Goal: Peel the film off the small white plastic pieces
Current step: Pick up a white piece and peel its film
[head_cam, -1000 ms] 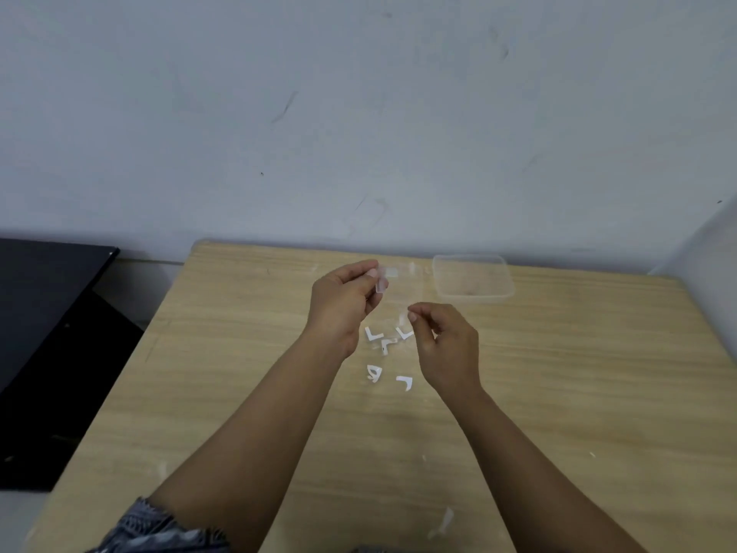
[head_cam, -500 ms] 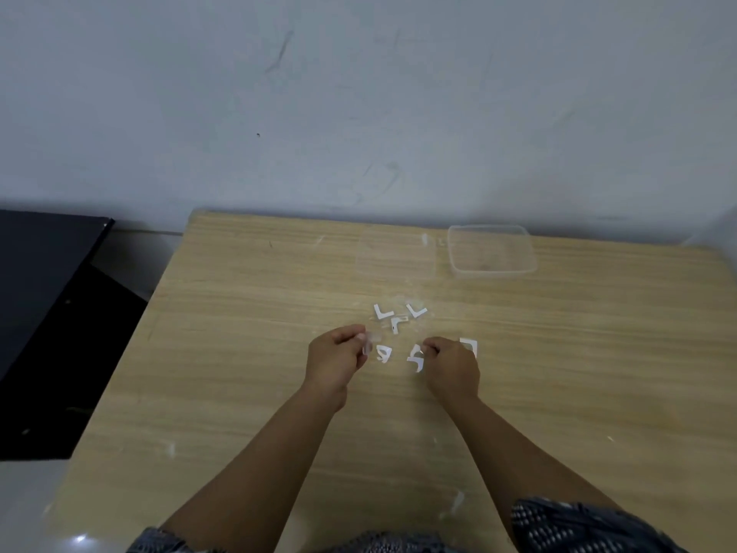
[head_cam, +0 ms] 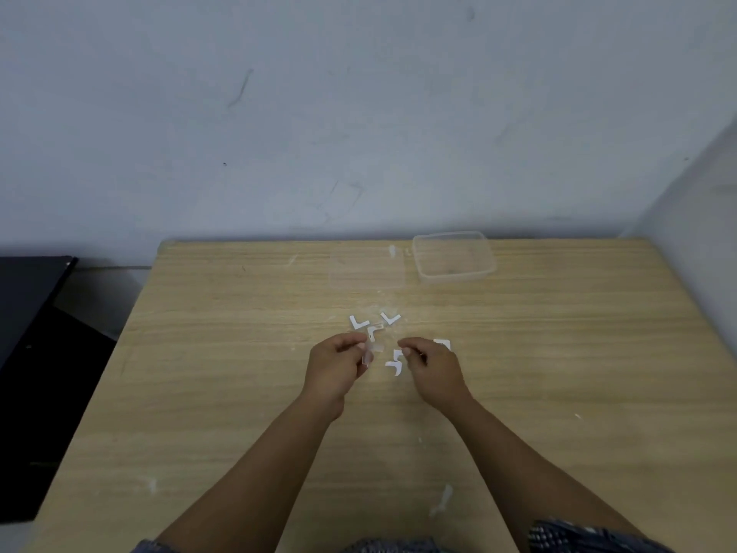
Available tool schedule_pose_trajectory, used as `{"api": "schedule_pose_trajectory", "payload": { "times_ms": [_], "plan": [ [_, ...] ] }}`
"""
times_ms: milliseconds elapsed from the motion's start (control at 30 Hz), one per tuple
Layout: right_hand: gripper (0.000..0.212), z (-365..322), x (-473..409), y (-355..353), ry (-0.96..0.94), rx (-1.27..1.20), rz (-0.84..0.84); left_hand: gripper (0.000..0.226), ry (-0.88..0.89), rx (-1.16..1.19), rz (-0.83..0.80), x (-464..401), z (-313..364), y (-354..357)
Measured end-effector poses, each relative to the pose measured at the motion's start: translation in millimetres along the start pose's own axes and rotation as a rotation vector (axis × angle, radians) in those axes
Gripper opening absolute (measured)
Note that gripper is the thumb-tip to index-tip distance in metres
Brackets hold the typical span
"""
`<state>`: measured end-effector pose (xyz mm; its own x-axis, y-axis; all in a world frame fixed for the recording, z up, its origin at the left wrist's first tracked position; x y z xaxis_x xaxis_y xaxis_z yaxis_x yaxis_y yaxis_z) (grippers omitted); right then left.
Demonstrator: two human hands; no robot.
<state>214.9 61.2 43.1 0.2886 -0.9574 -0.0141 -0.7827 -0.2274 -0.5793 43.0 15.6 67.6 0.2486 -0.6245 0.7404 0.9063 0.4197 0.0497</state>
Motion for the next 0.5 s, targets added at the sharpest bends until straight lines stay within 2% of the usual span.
{"api": "schedule_pose_trajectory", "payload": {
  "times_ms": [233, 500],
  "plan": [
    [0.030, -18, 31, -10, 0.031, -0.369, 0.043, 0.014, -0.056, 0.053, -0.112, 13, -6, 15],
    [0.020, -19, 64, -22, 0.098, -0.541, 0.221, 0.012, -0.151, 0.009, -0.251, 30, -20, 29]
  ]
}}
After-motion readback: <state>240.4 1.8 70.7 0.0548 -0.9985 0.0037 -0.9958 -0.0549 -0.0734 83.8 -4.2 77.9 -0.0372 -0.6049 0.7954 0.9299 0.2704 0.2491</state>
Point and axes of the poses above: each hand's wrist, its own x-axis away from the middle knuckle, its own y-axis out of the palm, z = x × y, the point moved 5 cm from there along -x, towards the middle knuckle, and after that the axes turned 14 degrees about -y, right-handed, at the moved point
